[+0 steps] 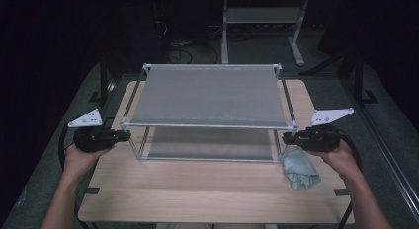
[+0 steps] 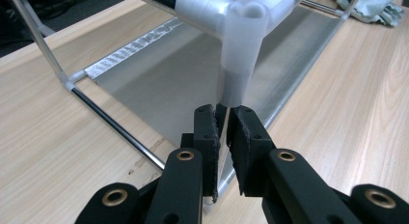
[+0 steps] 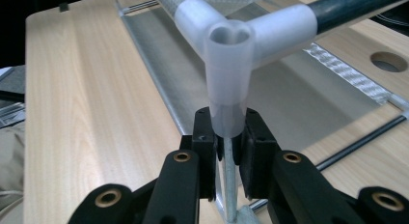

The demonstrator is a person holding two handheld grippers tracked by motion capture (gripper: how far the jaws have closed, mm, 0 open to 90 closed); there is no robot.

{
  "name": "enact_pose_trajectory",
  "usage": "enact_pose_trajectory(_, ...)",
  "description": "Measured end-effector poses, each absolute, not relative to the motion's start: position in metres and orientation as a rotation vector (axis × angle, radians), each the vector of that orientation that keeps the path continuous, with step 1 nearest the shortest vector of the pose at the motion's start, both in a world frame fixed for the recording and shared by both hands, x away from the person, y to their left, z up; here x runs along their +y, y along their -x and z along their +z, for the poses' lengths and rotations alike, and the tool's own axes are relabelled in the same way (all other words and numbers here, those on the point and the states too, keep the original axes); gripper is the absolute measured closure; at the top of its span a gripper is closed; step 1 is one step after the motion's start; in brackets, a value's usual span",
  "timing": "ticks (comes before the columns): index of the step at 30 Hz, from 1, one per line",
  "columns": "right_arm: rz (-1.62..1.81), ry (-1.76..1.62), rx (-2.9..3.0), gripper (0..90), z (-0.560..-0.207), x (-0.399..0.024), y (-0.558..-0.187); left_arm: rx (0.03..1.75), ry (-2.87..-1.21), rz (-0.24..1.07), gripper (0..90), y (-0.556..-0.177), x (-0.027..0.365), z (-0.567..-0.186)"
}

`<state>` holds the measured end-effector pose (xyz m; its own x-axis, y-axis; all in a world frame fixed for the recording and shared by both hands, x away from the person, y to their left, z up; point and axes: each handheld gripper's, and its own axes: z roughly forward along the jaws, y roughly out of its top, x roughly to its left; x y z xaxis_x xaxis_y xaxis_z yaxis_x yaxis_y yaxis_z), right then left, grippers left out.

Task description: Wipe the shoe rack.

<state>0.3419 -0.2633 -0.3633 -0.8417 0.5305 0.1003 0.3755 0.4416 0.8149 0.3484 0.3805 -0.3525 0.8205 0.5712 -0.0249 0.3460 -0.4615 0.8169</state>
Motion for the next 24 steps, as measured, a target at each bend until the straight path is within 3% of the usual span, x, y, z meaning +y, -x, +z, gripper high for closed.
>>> enact_pose_trajectory(11, 1.371, -0.853, 2.504, 76.5, -0.364, -0.268, -0.349, 0.674, -2.092, 0.304, 79.5, -0.351, 0.378, -0.353)
enact_pose_trajectory(13, 1.356, -0.885, 2.505, 68.8, -0.364, -0.270, -0.347, 0.681, -2.087, 0.296, 78.0, -0.349, 0.380, -0.353)
enact_pose_trajectory(24, 1.384, -0.934, 2.456, 62.7, -0.361, -0.286, -0.326, 0.689, -2.072, 0.301, 74.0, -0.334, 0.389, -0.353)
